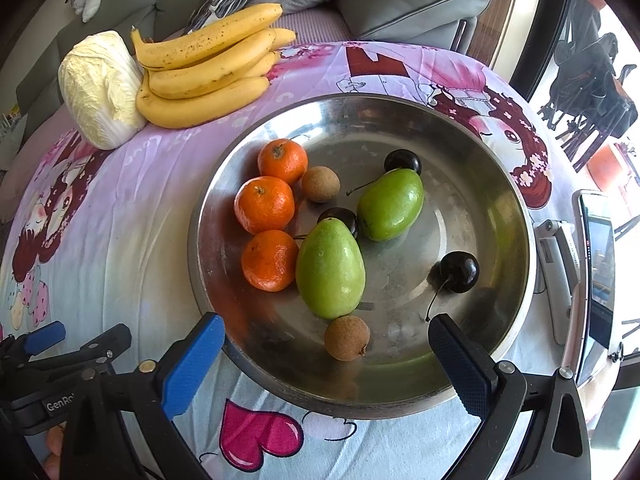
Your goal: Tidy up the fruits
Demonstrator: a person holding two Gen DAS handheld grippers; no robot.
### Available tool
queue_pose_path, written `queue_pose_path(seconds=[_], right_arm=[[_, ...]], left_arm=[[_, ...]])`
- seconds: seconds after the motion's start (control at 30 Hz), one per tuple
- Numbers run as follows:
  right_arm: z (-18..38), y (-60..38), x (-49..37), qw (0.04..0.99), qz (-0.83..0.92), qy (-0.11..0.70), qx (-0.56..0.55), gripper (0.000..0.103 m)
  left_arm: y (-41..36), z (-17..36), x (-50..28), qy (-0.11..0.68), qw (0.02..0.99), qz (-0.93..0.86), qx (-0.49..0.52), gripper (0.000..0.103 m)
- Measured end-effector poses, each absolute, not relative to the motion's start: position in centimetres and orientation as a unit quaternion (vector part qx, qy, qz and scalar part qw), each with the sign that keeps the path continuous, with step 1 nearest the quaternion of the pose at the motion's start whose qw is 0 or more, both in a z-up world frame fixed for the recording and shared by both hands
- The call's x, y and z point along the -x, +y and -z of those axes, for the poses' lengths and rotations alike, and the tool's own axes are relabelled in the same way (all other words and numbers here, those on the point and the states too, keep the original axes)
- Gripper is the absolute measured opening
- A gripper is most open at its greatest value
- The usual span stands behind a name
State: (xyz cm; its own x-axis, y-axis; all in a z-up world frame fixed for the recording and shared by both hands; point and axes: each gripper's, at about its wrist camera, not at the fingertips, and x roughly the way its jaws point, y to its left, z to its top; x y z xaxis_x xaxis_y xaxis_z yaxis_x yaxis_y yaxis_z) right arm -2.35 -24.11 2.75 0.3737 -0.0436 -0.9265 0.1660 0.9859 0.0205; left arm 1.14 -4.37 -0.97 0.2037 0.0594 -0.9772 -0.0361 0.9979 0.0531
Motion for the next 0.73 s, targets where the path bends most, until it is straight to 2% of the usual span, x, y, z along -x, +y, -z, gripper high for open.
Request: queue_pose_path(seconds=[0.73], right_arm=[[-2.54,-24.21,2.27,0.824,0.065,0.56,-0.062,0.103]], left_arm=[[-4.09,0.8,-1.29,0.628,0.778,-0.034,-0.001,0.097]])
